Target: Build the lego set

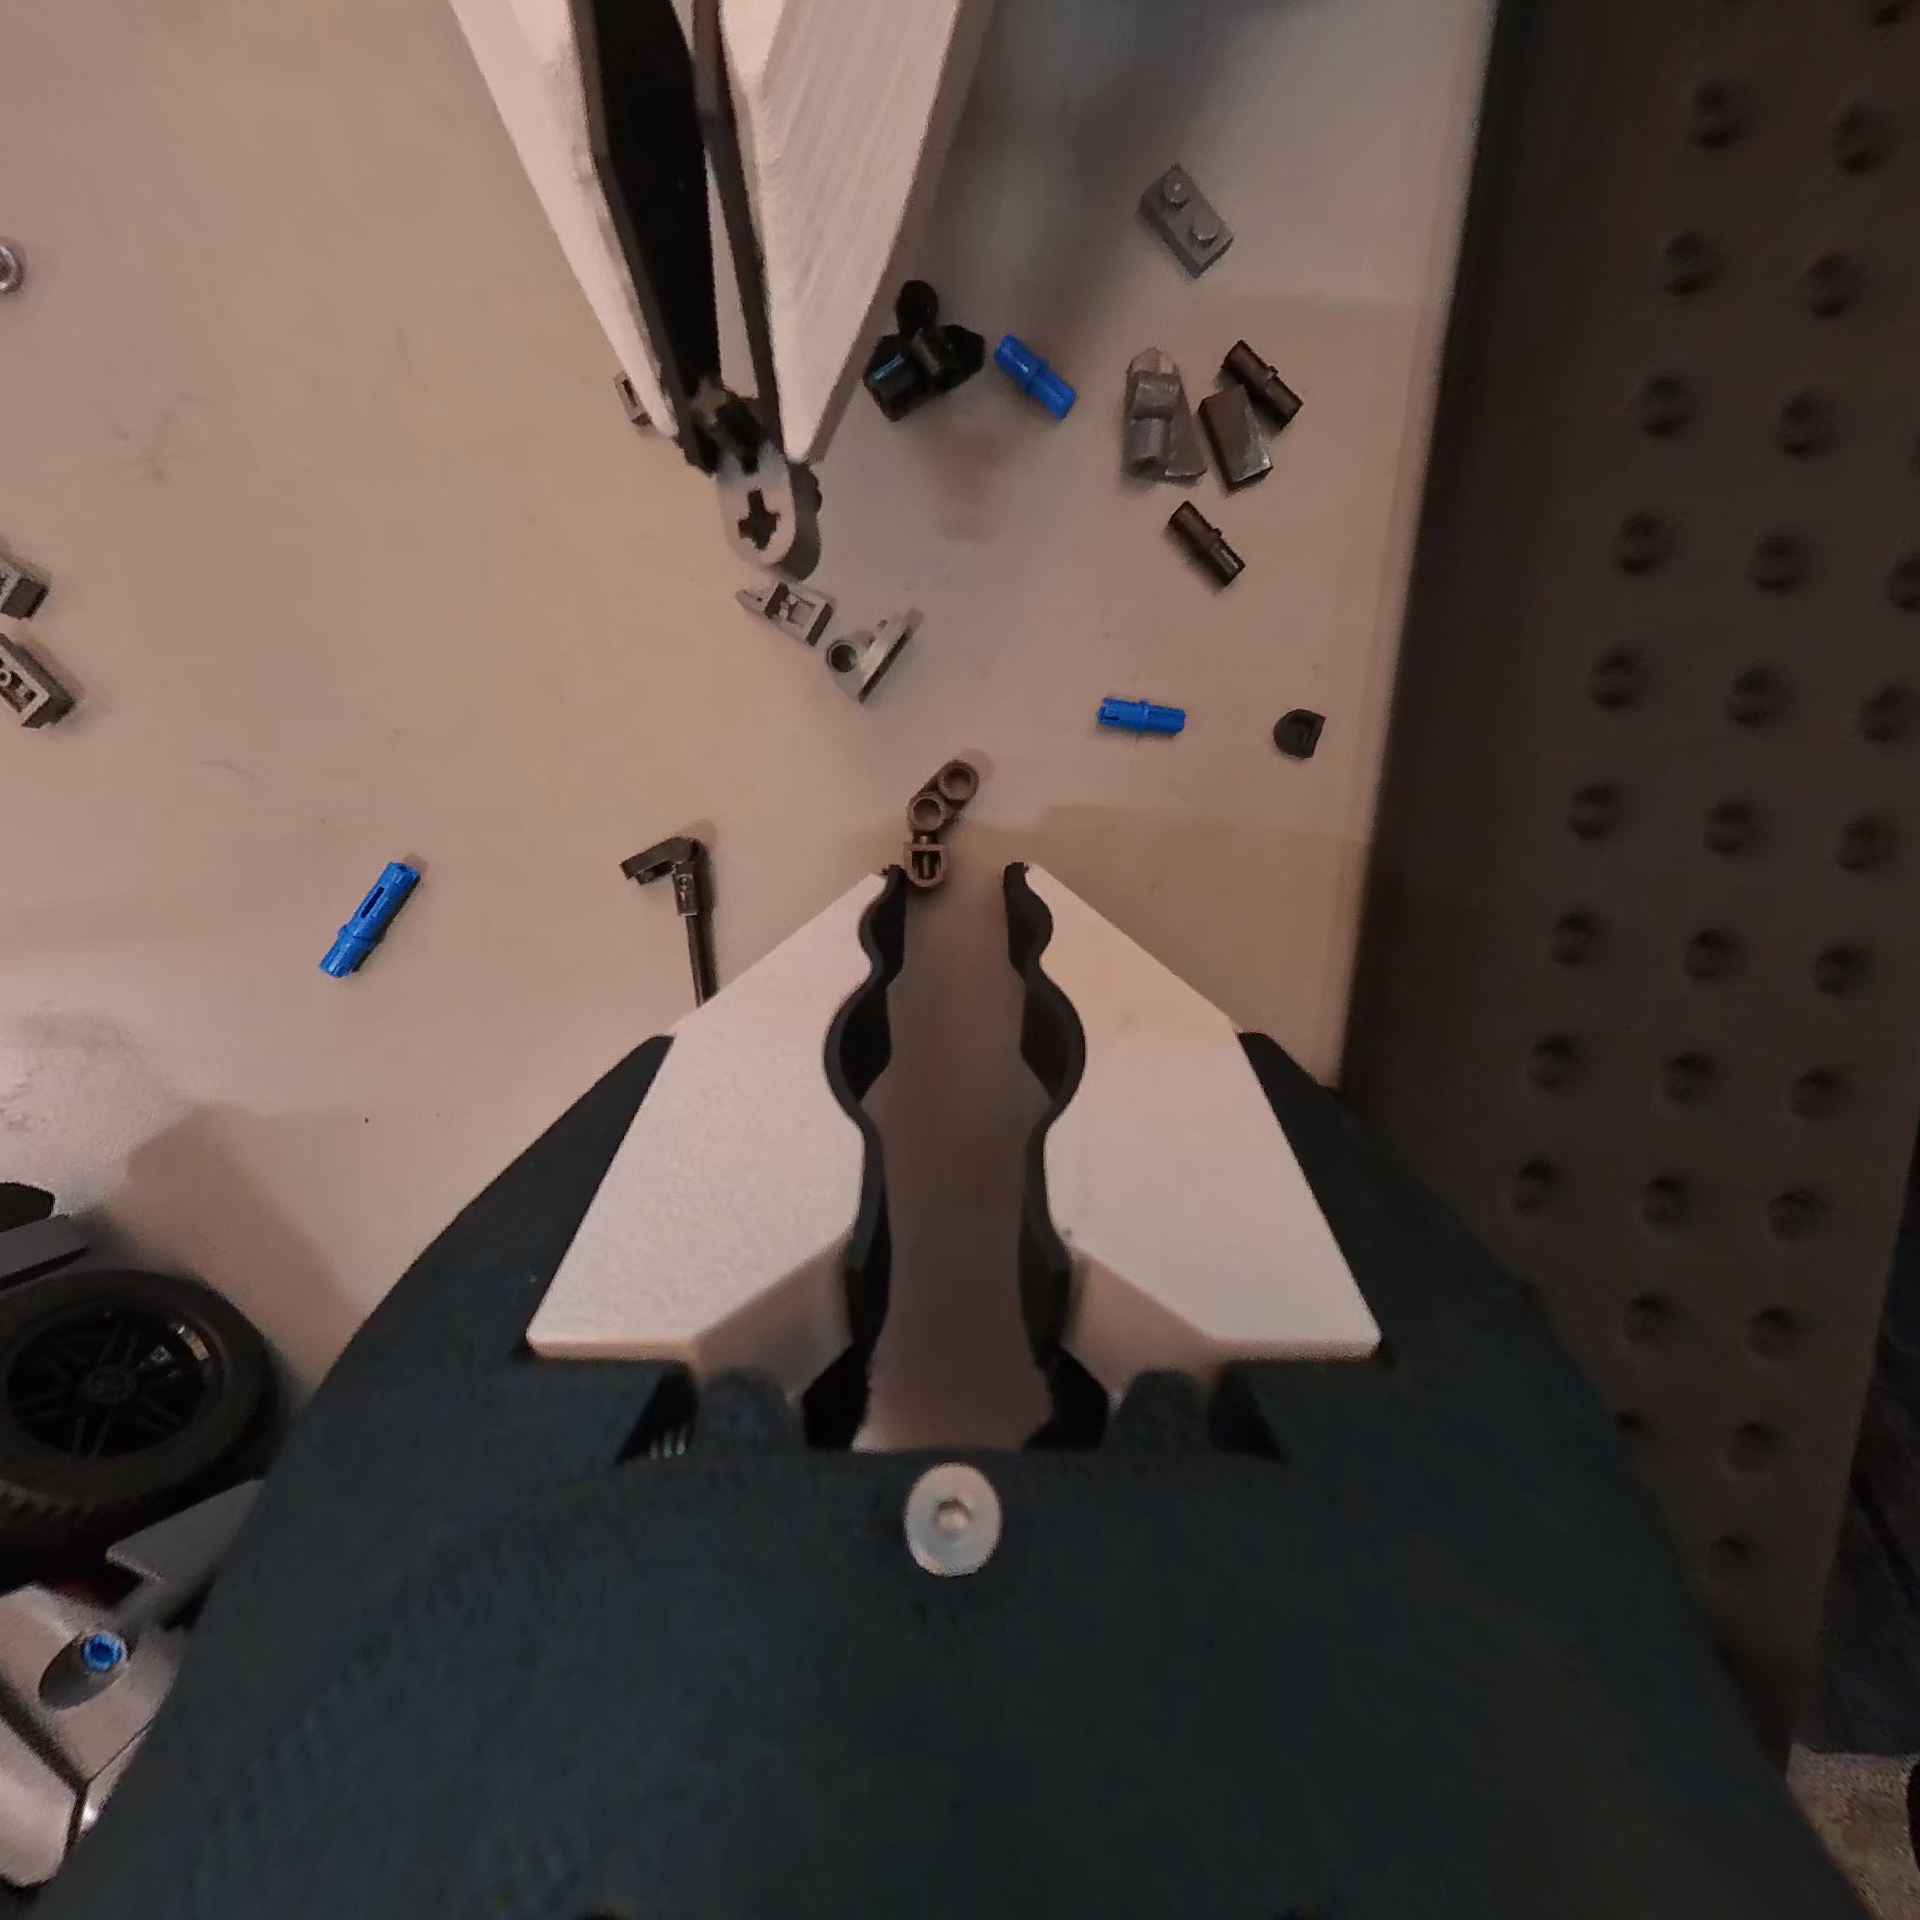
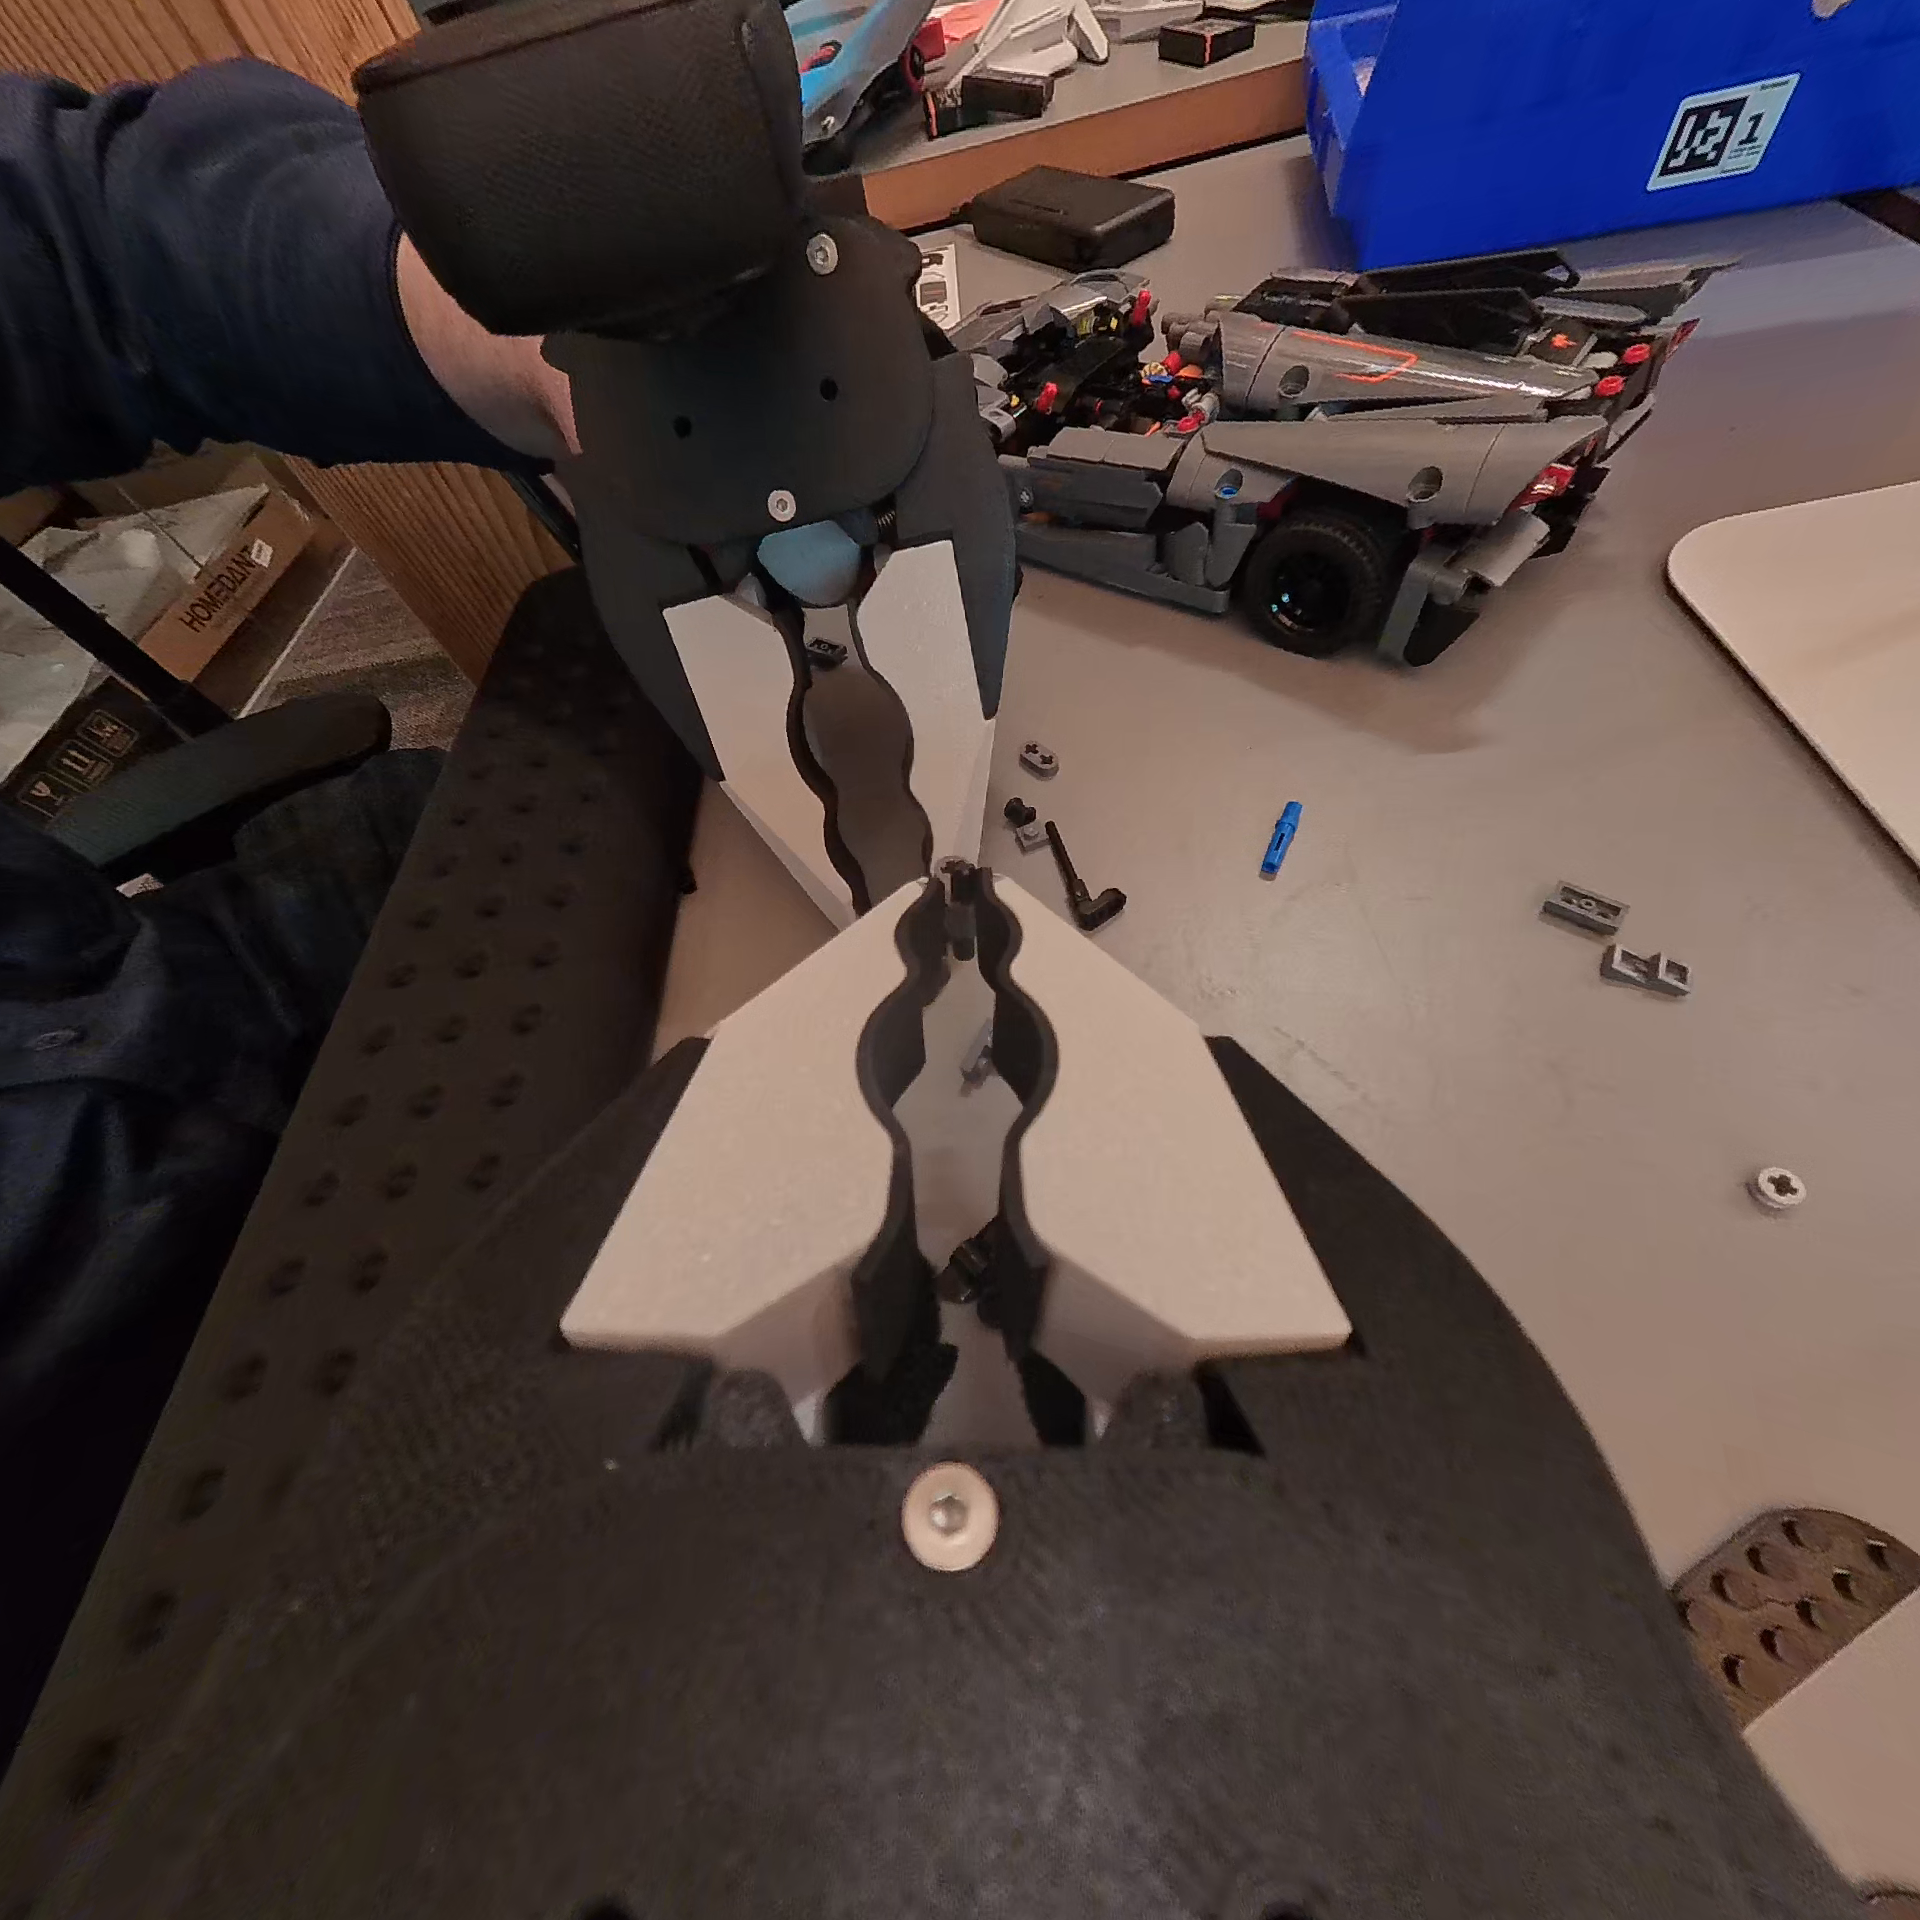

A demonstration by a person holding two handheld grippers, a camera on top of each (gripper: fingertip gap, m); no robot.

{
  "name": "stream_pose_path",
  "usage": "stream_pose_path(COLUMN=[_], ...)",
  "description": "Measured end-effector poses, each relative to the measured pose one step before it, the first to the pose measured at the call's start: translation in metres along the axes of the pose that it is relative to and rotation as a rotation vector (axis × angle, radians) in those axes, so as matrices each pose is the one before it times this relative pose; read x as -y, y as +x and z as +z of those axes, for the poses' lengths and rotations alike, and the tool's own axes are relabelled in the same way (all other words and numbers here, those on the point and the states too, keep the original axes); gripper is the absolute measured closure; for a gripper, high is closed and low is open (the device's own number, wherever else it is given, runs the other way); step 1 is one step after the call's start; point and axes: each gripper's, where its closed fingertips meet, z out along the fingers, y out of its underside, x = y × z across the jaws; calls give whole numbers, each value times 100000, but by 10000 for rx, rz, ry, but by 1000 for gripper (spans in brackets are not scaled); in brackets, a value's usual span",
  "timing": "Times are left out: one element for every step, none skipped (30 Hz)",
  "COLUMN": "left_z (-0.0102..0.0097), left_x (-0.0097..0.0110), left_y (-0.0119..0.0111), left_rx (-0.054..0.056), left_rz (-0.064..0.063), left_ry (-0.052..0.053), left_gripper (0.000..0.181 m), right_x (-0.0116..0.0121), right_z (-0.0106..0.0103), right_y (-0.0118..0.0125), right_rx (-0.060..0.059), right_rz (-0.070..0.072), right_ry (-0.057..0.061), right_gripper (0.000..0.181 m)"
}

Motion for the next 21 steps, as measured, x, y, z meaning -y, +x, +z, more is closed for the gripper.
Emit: stream_pose_path(left_z=[-17, -17, -22, -9, 4, 9, 14, 14, 5, -2, 0, 16, -38, -81, -154, -282, -316, -323, -336, -318, -228], left_x=[-37, -34, -21, -17, 9, 16, 28, 27, 9, 1, 45, 51, 38, -2, 60, 289, 478, 506, 602, 676, 571], left_y=[41, 74, 91, 40, 0, 15, 68, 95, 0, 151, 359, 72, -271, -34, -249, -456, -82, 57, -95, -16, 35], left_rx=[-17, -38, -56, -25, 4, -2, -45, -56, 7, -105, -274, -88, 143, -31, 69, 220, 8, -52, 119, 119, 68], left_rz=[18, -2, -5, -3, -8, 2, -12, -16, 1, -32, -80, -74, -37, -44, -141, -140, -46, -3, 97, 182, 113], left_ry=[-45, -32, -15, -3, 6, 9, 11, 14, -4, 8, 25, 31, 32, 20, 41, 186, 307, 301, 332, 390, 302], left_gripper=[164, 164, 165, 166, 166, 166, 166, 166, 167, 167, 168, 168, 167, 166, 163, 161, 160, 160, 160, 161, 162], right_x=[-28, -40, -36, -48, -55, -82, -83, -30, -6, -10, -3, 12, 2, -21, -40, -28, -20, -23, -20, 35, 84], right_z=[9, 26, 29, 45, 47, 66, 64, 45, 35, 28, 17, 30, 56, 63, 76, 77, 75, 89, 81, 70, 70], right_y=[-14, -16, -19, -20, -26, -6, -24, -40, -24, -23, -25, -38, -67, -57, -42, -53, -59, -44, -54, -45, -61], right_rx=[3, -1, 0, -3, 3, -7, -3, 8, 10, 5, 4, 13, 18, 3, -10, -6, -5, -8, 0, -12, -12], right_rz=[-3, -11, -18, -18, -15, -20, -22, -14, -5, -1, -5, 1, -10, -27, -39, -46, -46, -35, -30, -36, -43], right_ry=[-17, -22, -29, -25, -34, -47, -45, -19, -8, -8, -6, 2, -4, -24, -36, -34, -25, -28, -22, 4, 32], right_gripper=[178, 178, 178, 178, 178, 178, 178, 178, 178, 178, 178, 178, 178, 178, 178, 178, 178, 178, 178, 178, 178])
